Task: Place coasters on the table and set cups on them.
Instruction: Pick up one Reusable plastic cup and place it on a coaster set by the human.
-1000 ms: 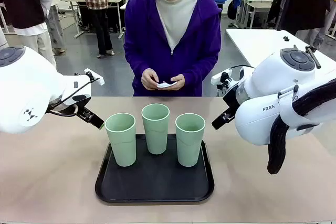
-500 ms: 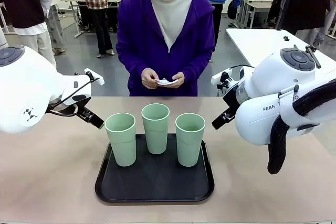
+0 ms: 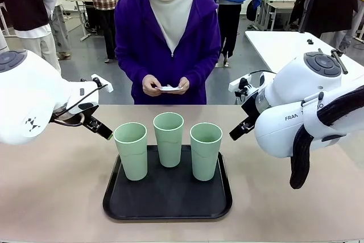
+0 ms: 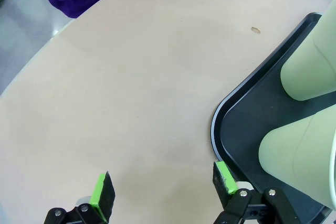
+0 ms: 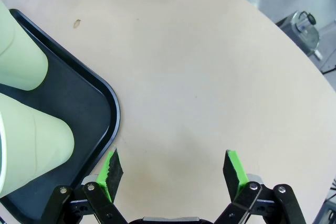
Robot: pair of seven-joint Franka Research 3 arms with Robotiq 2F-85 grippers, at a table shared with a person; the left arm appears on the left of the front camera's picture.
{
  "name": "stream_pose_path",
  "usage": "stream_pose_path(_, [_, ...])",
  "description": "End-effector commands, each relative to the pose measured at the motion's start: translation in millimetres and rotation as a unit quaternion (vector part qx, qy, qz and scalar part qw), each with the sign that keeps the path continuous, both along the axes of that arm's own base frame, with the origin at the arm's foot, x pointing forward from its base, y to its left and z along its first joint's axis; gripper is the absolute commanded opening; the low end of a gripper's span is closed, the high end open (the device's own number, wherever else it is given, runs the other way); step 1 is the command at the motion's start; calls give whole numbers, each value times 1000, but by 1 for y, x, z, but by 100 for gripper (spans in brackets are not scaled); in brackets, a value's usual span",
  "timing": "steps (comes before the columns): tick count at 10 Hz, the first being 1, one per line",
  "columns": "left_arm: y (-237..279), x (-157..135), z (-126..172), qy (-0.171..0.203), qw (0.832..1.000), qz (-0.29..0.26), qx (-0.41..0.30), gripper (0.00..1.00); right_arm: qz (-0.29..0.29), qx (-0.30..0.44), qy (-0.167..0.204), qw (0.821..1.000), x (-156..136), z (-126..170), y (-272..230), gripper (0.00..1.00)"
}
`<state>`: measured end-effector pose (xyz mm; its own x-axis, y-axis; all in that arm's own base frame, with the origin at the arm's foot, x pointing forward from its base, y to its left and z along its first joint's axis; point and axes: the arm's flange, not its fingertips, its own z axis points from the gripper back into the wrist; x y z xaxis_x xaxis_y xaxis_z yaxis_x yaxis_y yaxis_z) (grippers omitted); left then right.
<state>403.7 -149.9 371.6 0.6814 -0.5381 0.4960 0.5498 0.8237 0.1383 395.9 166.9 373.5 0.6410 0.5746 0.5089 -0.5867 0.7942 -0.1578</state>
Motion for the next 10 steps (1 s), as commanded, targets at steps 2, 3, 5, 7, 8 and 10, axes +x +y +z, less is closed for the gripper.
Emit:
stream_pose_path(2, [0,0,0,0,1000,0,0,100,-14,30,35,999,-6,8,-6,100])
stream_pose_path(3, [8,-15,23,2,1000,-7,10,100,-6,9,41,999,-24,28,-5,100])
stream_pose_path(5, [20,-62,81,49,998,-32,19,100,-33,-22,95,995,-78,78,0,100])
stream_pose_path(7, [34,-115,110,115,993,-30,7,100,-47,-59,110,991,-136,110,-2,100])
stream_pose_path(8, [40,-133,112,154,987,-42,-11,100,-48,-48,131,989,-155,108,-6,100])
stream_pose_path(10, [20,-94,118,112,993,-33,10,100,-45,-59,112,991,-120,116,4,100])
